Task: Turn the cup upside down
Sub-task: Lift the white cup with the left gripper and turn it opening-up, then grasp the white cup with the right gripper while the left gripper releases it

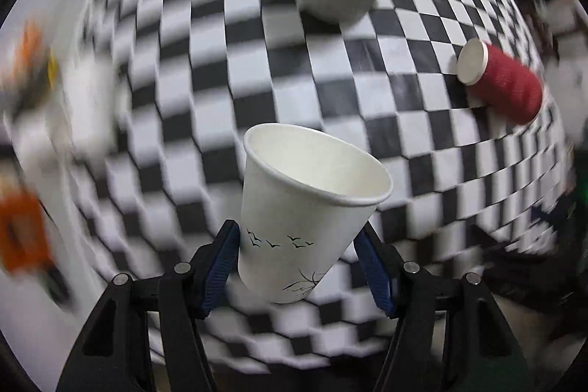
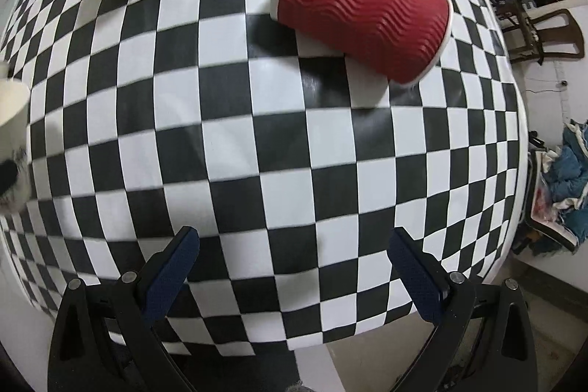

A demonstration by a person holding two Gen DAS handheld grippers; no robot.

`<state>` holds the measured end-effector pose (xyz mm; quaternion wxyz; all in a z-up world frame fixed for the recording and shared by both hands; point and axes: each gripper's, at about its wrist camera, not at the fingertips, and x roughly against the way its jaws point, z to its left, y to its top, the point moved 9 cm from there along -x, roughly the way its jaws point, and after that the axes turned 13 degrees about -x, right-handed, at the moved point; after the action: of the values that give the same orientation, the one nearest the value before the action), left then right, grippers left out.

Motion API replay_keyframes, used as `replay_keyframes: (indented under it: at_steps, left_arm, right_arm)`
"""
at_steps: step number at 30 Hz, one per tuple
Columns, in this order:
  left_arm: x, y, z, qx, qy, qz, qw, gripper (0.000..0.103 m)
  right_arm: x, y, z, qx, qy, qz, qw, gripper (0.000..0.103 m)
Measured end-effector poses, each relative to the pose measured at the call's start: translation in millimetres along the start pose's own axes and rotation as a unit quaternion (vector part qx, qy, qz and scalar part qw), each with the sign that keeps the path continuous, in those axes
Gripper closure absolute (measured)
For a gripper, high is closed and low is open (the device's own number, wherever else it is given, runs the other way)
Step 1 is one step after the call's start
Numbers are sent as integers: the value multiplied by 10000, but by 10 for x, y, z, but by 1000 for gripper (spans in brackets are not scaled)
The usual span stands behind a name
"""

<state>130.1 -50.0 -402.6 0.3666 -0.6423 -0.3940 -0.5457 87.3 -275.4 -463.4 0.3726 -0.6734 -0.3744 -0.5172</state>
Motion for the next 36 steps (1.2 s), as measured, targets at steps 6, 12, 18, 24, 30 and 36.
replay_keyframes:
  at_steps: [6, 12, 18, 24, 30, 36]
  left_arm:
    - [-282, -251, -354, 1215, -724, 158, 9898, 42]
    - [-468, -250, -639, 1915, -1100, 277, 9749, 41]
    - [-658, -124, -672, 1664, -777, 415, 9821, 39]
    - [-732, 71, -638, 1390, -641, 520, 9869, 26]
    - [-693, 165, -727, 1187, -602, 478, 9899, 11]
    - [-439, 211, -902, 1102, -661, 250, 9914, 6]
  right_arm:
    - [-110, -143, -202, 285, 66, -12, 9996, 0]
    - [-173, -139, -430, 360, 5, 0, 9994, 0]
    - [-221, -60, -551, 340, -32, 40, 9994, 0]
    - [-244, -12, -631, 215, -50, 72, 9997, 0]
    - [-253, -9, -748, 79, -71, 97, 9999, 0]
    - [-188, -69, -788, 30, -77, 69, 9999, 0]
